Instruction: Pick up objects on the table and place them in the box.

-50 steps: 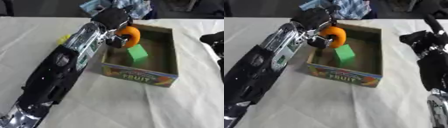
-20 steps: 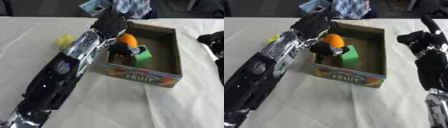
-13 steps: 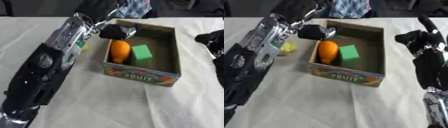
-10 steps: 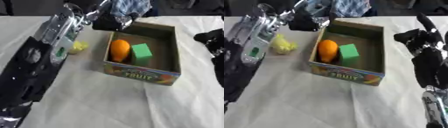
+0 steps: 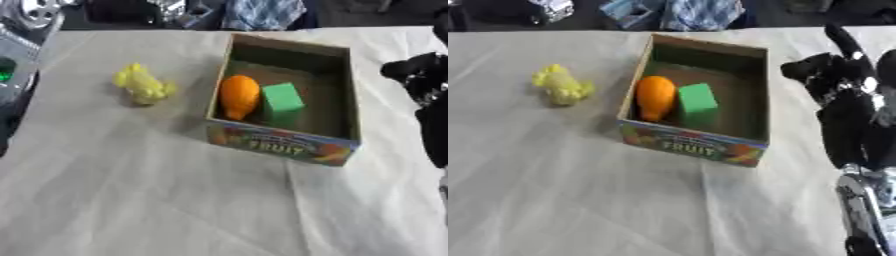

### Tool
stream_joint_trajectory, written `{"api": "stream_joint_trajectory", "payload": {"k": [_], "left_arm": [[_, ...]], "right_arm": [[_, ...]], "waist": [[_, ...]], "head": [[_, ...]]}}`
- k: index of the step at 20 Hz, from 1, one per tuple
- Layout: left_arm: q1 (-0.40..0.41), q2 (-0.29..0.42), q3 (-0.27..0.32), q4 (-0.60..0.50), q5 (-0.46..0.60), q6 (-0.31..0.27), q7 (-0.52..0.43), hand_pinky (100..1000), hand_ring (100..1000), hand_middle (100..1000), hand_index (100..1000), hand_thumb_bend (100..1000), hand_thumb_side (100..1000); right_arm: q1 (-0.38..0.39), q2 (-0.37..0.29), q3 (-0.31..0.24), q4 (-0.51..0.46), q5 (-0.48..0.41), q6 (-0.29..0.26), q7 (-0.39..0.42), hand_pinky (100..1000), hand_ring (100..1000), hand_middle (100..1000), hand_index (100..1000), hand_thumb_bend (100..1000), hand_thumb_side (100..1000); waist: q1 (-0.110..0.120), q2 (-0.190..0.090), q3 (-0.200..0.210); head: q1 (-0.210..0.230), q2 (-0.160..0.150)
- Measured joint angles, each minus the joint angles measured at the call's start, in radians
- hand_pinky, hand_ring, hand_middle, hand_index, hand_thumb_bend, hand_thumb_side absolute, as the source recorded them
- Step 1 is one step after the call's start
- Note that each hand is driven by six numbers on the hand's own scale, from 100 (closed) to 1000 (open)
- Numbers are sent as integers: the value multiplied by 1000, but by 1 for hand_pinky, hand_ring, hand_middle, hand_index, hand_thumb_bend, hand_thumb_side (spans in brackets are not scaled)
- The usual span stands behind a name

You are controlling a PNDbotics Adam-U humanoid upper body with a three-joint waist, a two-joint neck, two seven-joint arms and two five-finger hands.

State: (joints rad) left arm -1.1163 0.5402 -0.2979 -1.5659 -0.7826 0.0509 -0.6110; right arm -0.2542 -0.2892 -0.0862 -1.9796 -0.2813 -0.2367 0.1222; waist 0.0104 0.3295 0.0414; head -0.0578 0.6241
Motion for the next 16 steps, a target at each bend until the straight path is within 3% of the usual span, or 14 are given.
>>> {"api": "stream_joint_trajectory", "payload": {"k": [8, 9, 13, 15, 16], "left_arm": [[49, 64, 7, 51, 39, -111, -105, 824, 907, 1000, 859, 448, 968], [52, 69, 7, 59, 40, -125, -114, 822, 906, 1000, 868, 475, 973], [58, 76, 7, 99, 36, -170, -154, 839, 912, 1000, 897, 722, 1000], [58, 76, 7, 122, 23, -191, -171, 841, 907, 1000, 894, 734, 984], [58, 76, 7, 131, 11, -201, -178, 836, 904, 1000, 896, 713, 930]], "right_arm": [[0, -7, -2, 0, 6, -12, -2, 798, 716, 580, 969, 357, 1000], [0, -7, -4, 0, 7, -14, -2, 798, 716, 580, 969, 357, 1000], [0, -7, -6, 0, 9, -18, 1, 798, 715, 579, 970, 356, 1000], [0, -7, -6, 0, 15, -19, 1, 798, 715, 579, 970, 357, 1000], [1, -7, -6, 0, 17, -19, 1, 798, 715, 579, 971, 357, 1000]], "waist": [[-12, 7, 0], [-13, 9, 0], [-15, 17, 0], [-16, 19, 0], [-16, 21, -1]], "head": [[-4, 8], [-4, 8], [-1, 9], [3, 8], [4, 8]]}}
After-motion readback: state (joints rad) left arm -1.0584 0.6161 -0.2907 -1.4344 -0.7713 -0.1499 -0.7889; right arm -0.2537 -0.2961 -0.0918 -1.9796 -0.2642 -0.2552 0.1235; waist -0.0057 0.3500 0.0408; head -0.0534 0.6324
